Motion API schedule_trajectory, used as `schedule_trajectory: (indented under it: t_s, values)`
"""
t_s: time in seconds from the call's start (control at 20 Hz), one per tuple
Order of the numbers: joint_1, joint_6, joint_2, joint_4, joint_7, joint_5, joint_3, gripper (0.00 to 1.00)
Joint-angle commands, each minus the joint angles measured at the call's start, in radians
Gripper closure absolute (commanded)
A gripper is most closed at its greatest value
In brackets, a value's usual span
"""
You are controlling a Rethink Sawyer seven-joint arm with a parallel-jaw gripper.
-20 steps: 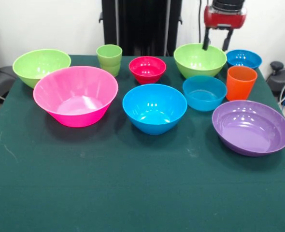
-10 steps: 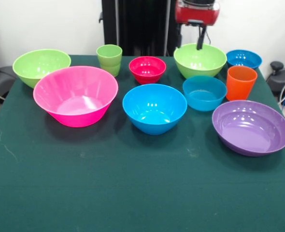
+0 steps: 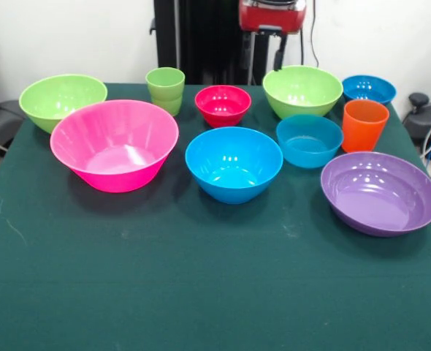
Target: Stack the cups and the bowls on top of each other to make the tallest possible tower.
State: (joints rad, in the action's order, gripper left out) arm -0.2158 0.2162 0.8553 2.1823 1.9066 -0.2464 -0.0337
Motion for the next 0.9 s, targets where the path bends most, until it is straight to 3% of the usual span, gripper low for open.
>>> schedule_trajectory:
  t_s: [0.05, 0.5, 0.9]
  values:
    - [-0.087, 0.087, -0.091, -0.084, -0.141, -0.140, -0.146, 0.00]
    - [-0.218, 0.127, -0.193, -0.199, -0.161, -0.232, -0.222, 0.00]
    - [-0.295, 0.172, -0.208, -0.237, -0.185, -0.298, -0.265, 0.00]
